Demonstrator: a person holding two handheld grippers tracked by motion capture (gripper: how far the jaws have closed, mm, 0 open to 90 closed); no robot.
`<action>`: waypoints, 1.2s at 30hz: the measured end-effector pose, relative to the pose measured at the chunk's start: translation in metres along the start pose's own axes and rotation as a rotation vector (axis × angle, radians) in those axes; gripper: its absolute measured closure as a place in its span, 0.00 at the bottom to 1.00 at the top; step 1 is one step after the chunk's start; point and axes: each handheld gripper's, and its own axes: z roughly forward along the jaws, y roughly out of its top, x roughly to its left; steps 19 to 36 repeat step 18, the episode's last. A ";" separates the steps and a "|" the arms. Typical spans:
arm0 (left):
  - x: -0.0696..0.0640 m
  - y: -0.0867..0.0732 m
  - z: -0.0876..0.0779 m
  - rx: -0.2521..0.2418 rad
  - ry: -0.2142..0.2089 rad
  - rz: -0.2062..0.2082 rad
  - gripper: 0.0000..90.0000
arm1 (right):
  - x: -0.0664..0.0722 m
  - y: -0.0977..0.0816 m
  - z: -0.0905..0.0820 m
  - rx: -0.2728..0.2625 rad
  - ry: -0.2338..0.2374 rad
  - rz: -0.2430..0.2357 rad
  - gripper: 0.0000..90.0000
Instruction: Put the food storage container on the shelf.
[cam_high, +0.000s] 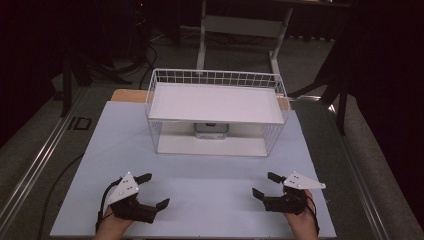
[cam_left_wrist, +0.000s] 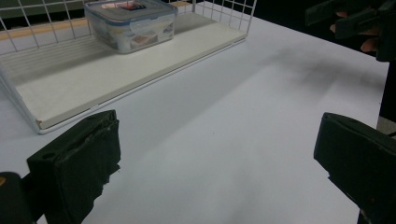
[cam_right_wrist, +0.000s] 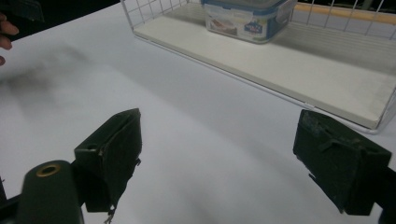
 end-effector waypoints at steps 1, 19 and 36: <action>0.000 0.000 0.000 -0.004 0.000 -0.004 0.02 | 0.000 0.000 0.001 0.000 0.003 0.002 0.17; 0.001 0.000 0.001 -0.027 0.004 -0.018 0.02 | 0.003 0.000 0.006 -0.007 -0.008 -0.005 0.17; 0.001 0.000 0.001 -0.027 0.004 -0.018 0.02 | 0.003 0.000 0.006 -0.007 -0.008 -0.005 0.17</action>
